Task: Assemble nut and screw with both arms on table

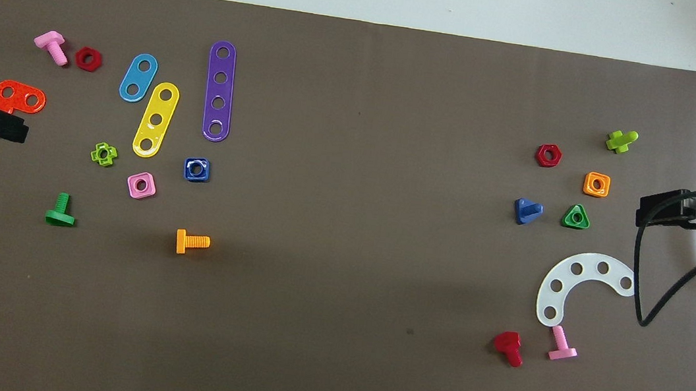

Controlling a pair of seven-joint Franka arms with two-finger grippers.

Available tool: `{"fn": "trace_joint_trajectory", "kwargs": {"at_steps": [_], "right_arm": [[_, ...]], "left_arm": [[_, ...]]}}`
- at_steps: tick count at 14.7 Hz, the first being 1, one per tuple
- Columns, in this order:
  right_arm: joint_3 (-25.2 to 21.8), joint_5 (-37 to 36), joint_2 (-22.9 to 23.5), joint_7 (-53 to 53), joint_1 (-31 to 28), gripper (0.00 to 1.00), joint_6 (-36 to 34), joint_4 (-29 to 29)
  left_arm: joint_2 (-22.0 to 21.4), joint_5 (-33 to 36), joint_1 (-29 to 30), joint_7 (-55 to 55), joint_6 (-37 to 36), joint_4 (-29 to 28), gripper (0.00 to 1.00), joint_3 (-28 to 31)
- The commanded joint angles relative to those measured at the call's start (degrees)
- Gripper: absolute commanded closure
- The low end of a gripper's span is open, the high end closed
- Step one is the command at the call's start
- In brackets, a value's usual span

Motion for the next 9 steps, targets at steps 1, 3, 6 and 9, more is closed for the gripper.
{"fn": "trace_joint_trajectory", "kwargs": {"at_steps": [1, 3, 6, 9], "right_arm": [[0.2, 0.2, -0.9, -1.1, -0.2, 0.00, -0.4, -0.8], [0.1, 0.2, -0.9, -0.9, -0.2, 0.00, -0.4, -0.9], [0.2, 0.2, -1.6, -0.2, 0.0, 0.00, 1.5, -2.8], [0.3, 0.3, -3.1, -0.2, 0.7, 0.00, 10.7, -10.6]], "left_arm": [[-0.3, -1.1, 0.3, 0.6, -1.2, 0.5, 0.00, -0.1], [-0.3, -1.1, 0.3, 0.6, -1.2, 0.5, 0.00, -0.1], [-0.3, -1.1, 0.3, 0.6, -1.2, 0.5, 0.00, -0.1], [-0.3, -1.1, 0.3, 0.6, -1.2, 0.5, 0.00, -0.1]]}}
